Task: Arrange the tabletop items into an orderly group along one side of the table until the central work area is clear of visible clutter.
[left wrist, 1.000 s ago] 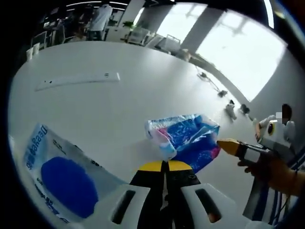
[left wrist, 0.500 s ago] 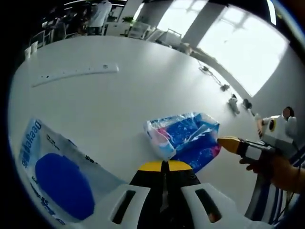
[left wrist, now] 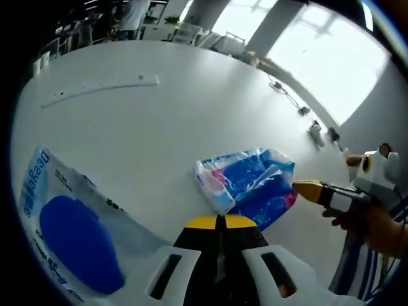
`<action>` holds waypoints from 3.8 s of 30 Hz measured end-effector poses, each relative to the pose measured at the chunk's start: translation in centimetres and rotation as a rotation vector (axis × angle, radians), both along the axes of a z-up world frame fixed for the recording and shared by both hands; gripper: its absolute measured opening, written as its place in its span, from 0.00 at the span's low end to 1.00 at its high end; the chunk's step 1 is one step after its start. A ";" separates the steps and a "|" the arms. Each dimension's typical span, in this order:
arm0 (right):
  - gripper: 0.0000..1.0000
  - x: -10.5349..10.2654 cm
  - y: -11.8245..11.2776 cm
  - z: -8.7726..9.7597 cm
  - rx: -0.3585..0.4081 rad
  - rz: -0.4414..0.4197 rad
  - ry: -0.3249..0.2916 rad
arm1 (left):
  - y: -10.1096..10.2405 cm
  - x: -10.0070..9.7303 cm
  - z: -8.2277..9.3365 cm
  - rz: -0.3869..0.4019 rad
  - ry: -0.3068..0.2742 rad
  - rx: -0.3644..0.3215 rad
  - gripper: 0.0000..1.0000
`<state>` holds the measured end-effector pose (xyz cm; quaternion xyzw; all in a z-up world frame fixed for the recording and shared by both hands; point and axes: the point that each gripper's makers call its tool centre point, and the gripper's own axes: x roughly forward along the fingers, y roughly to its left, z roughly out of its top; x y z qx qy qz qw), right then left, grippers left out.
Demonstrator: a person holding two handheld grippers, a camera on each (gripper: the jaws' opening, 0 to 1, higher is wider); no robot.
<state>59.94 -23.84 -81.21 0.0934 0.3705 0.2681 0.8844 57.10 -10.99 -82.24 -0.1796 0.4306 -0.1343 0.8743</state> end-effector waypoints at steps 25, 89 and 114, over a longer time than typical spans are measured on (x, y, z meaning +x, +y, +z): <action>0.00 0.1 0.0 -0.6 -0.005 -0.004 -0.012 | 0.0 -0.3 0.0 0.036 -0.001 -0.017 0.00; 0.67 -6.6 3.8 8.1 -0.049 -0.015 -0.220 | 12.3 -7.0 9.6 0.131 -0.307 0.035 0.84; 0.64 -8.9 6.7 9.0 -0.015 0.003 -0.217 | 16.5 -9.4 10.6 0.177 -0.319 0.064 0.83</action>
